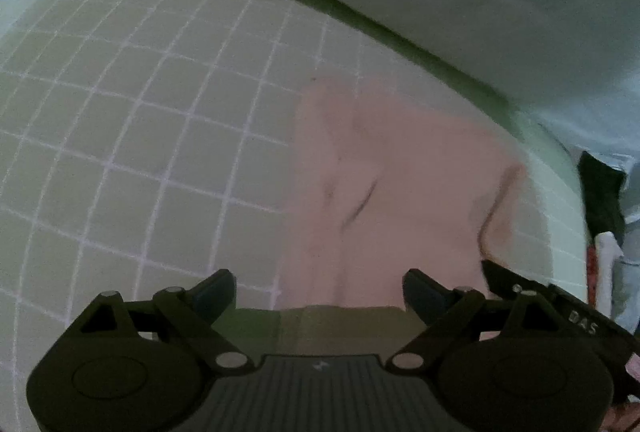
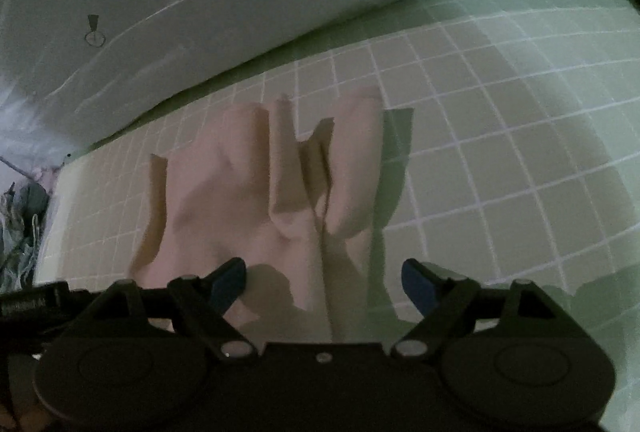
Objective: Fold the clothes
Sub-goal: 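Grasp the folded shirt with both grippers and lift it off the mat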
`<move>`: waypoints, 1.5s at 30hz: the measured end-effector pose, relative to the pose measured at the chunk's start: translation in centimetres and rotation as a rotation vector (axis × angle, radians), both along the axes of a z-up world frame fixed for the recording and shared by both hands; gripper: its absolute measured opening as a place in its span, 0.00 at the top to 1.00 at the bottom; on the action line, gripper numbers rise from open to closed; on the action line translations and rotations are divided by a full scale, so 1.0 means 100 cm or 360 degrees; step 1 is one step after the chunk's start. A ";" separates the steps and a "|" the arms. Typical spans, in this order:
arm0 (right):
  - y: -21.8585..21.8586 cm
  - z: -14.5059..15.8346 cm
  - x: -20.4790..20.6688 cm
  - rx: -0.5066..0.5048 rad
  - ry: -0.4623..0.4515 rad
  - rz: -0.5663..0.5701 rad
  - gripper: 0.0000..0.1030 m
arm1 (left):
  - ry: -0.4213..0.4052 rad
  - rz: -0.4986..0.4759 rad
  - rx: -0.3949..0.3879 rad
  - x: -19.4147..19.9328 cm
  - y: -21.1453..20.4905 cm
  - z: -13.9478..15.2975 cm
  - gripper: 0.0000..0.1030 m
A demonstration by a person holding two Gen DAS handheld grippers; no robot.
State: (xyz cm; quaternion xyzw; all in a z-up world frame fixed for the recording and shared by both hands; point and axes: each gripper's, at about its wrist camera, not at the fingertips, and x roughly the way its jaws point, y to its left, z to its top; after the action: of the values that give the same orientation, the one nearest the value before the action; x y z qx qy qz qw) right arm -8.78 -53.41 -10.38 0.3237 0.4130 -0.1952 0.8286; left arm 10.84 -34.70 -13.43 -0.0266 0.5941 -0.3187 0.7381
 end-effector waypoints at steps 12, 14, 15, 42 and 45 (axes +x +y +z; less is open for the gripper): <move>0.014 0.013 0.013 -0.0055 -0.0119 0.0074 0.78 | -0.0144 -0.0046 -0.0264 -0.035 0.006 0.024 0.76; 0.015 0.020 0.008 -0.0069 -0.0154 0.0053 0.79 | -0.0184 -0.0065 -0.0305 -0.047 0.012 0.039 0.77; 0.020 0.027 0.002 -0.0093 -0.0166 0.0047 0.79 | -0.0210 -0.0076 -0.0325 -0.055 0.017 0.046 0.77; 0.135 0.112 -0.155 -0.0421 -0.0184 -0.0248 0.79 | -0.0251 -0.0337 -0.0589 -0.193 0.075 0.096 0.77; 0.120 0.110 -0.183 -0.0414 -0.0223 -0.0263 0.79 | -0.0275 -0.0325 -0.0590 -0.221 0.048 0.096 0.77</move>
State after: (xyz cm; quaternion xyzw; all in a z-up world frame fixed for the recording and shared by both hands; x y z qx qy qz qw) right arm -27.04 -41.40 0.66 0.2594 0.2973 -0.2914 0.8715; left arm -11.24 -29.89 -3.79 -0.0739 0.4595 -0.4965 0.7327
